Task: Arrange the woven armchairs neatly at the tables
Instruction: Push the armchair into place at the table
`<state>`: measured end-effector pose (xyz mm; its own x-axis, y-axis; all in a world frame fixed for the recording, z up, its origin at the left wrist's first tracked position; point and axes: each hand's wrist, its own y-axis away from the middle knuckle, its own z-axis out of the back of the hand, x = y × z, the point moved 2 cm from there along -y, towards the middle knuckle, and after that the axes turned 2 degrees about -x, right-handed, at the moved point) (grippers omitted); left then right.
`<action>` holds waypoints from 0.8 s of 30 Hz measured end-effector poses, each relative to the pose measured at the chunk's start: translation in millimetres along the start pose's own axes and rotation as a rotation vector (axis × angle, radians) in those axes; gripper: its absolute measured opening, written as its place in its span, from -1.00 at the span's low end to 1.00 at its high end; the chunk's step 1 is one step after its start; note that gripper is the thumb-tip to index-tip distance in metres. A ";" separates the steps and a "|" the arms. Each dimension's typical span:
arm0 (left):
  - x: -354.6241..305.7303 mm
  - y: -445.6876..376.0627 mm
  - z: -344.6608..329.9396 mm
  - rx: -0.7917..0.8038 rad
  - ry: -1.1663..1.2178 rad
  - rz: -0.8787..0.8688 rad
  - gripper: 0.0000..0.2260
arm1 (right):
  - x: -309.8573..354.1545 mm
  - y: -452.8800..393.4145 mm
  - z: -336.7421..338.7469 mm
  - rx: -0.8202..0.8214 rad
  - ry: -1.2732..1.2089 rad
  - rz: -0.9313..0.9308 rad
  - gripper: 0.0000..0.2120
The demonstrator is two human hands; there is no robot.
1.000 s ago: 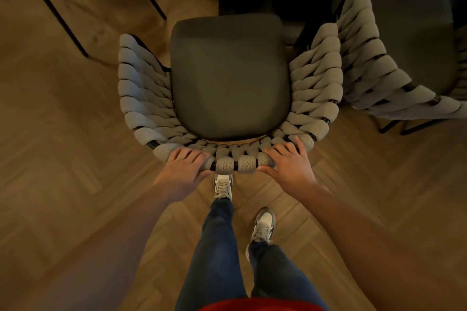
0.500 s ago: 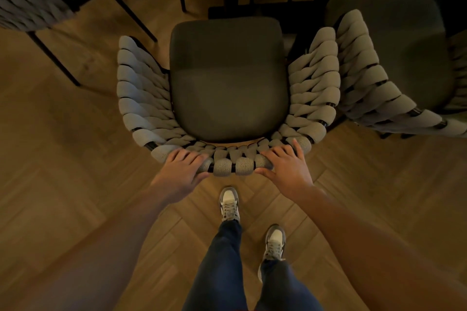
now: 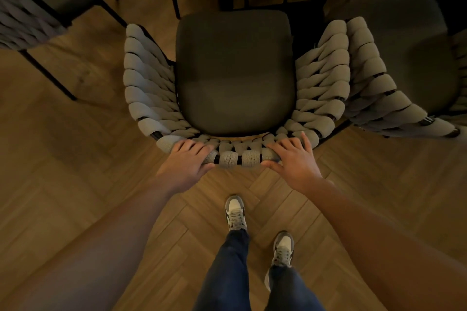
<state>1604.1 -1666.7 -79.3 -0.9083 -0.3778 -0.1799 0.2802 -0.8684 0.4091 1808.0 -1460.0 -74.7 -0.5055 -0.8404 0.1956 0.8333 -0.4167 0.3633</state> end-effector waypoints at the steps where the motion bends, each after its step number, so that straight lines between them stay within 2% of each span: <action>1: 0.4 0.3 -0.5 -0.002 -0.003 -0.001 -0.42 | -0.1 0.0 -0.9 0.007 0.000 0.003 -0.15; 4: -0.2 1.2 -4.2 -0.032 -0.021 -0.002 -0.44 | -1.3 -0.6 -3.2 0.018 0.017 0.009 -0.18; 8: -3.5 1.7 -6.5 -0.083 -0.020 0.006 -0.47 | -3.7 -2.1 0.2 0.046 0.025 0.030 -0.09; 14: -15.5 0.4 -9.6 -0.088 0.032 0.102 -0.43 | -3.0 0.2 5.5 0.092 0.013 0.015 -0.24; 19: -32.2 19.2 -17.8 -0.067 0.074 0.143 -0.38 | -9.9 9.3 1.1 0.117 0.051 0.088 -0.03; 24: -29.4 21.0 -14.1 -0.018 0.078 0.148 -0.33 | -9.3 4.7 2.8 0.137 0.046 0.119 -0.03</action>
<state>1641.0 -1678.4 -78.0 -0.8298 -0.5252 -0.1885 0.4153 -0.8070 0.4199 1816.0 -1453.2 -72.3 -0.3922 -0.8970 0.2041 0.8466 -0.2651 0.4616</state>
